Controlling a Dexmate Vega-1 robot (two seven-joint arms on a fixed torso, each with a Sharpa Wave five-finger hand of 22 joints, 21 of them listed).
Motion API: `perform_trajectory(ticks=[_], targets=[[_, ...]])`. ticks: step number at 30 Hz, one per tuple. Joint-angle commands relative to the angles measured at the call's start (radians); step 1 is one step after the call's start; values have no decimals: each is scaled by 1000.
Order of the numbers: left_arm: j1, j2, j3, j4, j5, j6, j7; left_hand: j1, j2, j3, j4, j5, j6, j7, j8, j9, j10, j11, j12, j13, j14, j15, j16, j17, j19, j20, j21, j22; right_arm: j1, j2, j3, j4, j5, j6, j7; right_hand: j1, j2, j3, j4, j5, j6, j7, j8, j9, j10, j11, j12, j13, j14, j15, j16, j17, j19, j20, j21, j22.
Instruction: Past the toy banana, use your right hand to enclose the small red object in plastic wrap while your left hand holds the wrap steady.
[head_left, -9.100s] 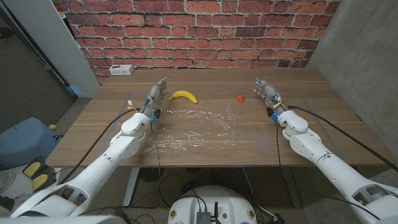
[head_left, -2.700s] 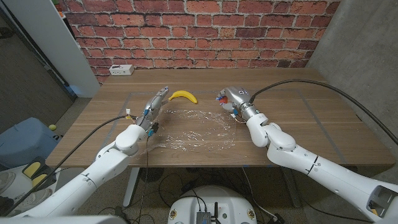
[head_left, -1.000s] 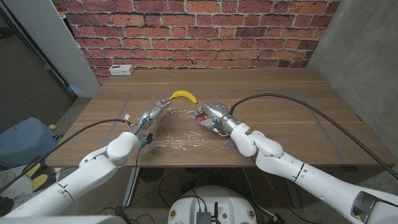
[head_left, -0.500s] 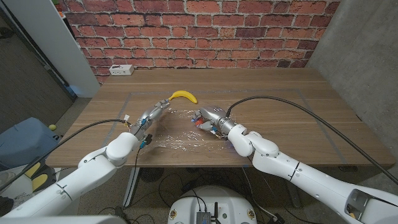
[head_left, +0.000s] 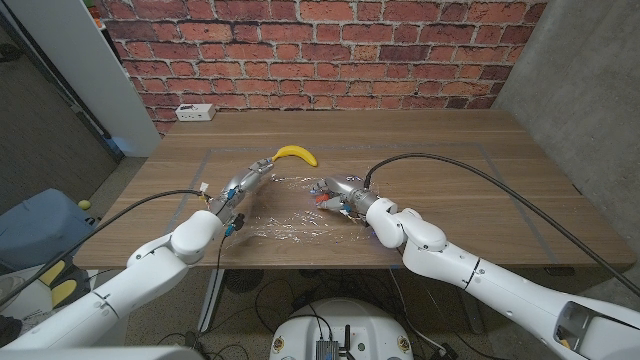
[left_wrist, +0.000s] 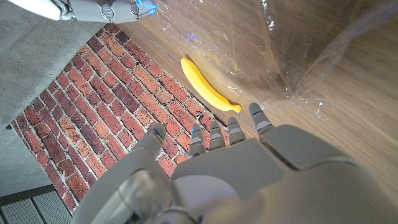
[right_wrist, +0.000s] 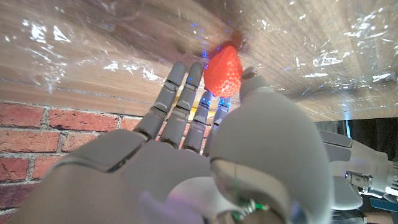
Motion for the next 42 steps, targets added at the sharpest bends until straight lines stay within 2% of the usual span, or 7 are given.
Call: perform_trajectory(ticks=[1,6,10,18,25,34,42], targets=[[-21,-6,11,21,2,-14,-18,10,0,5,-7,-3,6,-6,2,4,3,2,4,4,8,-3,0,2,-41,14,-4,5,-7,-27,21,-42,63,-43,43,-128,-39,-55,49,22,-81,6,0,-1,-45,10,-1,-6,-26,-96,-17,3,-30,35,-23,-2],[-26,-8,14,24,3,-17,-20,10,0,5,-8,-4,6,-5,1,4,4,2,4,4,8,-3,0,2,-41,14,-4,5,-42,-31,74,-37,163,3,-20,-201,-40,-81,83,31,-108,24,4,-2,-66,21,1,-10,-53,-75,-27,8,-50,45,-39,-2],[-31,-9,15,27,1,-18,-24,10,0,5,-8,-4,7,-6,1,4,4,3,4,4,8,-3,0,2,-41,14,-5,5,-87,-31,131,-27,251,56,-113,-231,7,-73,105,37,-108,41,11,-2,-67,43,6,-11,-57,-54,-26,14,-52,53,-45,-1],[-49,-13,27,38,1,-17,-38,9,0,5,-9,-4,6,-6,0,4,2,2,2,4,8,-3,-1,3,-40,14,-6,6,-113,-41,170,-51,300,-1,-177,-285,30,-83,130,30,-93,56,19,-2,-66,59,10,-14,-70,-24,-30,17,-63,69,-55,0],[-62,-16,35,43,1,-13,-45,7,0,5,-8,-5,6,-6,-1,4,2,2,2,4,8,-3,-1,3,-40,14,-7,6,-121,-26,148,-70,235,-110,-260,-200,76,-28,68,27,-106,46,16,-3,-86,47,7,-17,-101,-34,-53,2,-61,65,-60,0],[-73,-16,42,49,-1,-8,-51,4,0,4,-8,-5,7,-5,-1,4,2,4,1,4,8,-3,-1,4,-40,14,-9,7,-112,-13,125,-87,195,-247,-295,-198,77,-22,60,18,-113,40,16,-3,-105,40,4,-18,-139,-33,-75,-5,-67,60,-66,0],[-82,-19,46,54,-3,-5,-54,2,0,4,-7,-5,7,-6,-2,4,2,5,0,4,8,-4,-2,4,-39,14,-10,7,-104,9,109,-92,178,-375,-321,-225,55,-33,51,-1,-101,41,22,-2,-112,42,10,-20,-283,-1,-145,-28,-137,68,-102,-1]])
